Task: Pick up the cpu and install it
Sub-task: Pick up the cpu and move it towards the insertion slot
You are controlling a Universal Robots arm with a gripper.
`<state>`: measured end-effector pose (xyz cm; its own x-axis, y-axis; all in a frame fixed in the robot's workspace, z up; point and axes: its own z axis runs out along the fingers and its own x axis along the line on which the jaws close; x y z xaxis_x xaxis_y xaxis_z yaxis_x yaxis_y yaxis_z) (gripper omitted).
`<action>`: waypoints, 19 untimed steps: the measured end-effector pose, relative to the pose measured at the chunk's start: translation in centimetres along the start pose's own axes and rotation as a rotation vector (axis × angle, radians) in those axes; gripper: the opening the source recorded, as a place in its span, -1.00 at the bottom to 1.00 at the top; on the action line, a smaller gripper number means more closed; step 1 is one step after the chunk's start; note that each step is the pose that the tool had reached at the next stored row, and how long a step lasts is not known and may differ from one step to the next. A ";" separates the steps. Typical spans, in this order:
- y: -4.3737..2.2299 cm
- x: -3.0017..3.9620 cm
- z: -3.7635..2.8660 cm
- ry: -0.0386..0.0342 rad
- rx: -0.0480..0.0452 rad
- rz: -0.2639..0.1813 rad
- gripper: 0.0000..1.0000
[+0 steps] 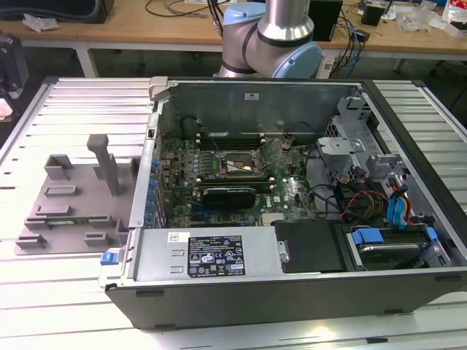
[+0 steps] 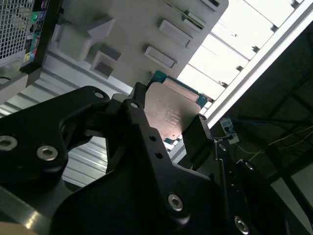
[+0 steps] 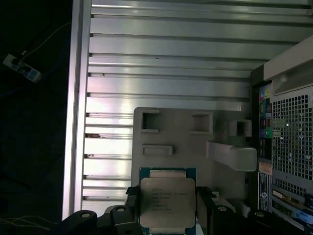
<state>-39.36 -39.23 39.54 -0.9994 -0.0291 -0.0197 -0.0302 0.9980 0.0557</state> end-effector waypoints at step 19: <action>0.38 -0.09 -4.58 -0.0058 0.0002 0.000 0.09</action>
<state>-39.36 -39.10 44.13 -0.9993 -0.0291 -0.0256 -0.0304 0.9980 0.0555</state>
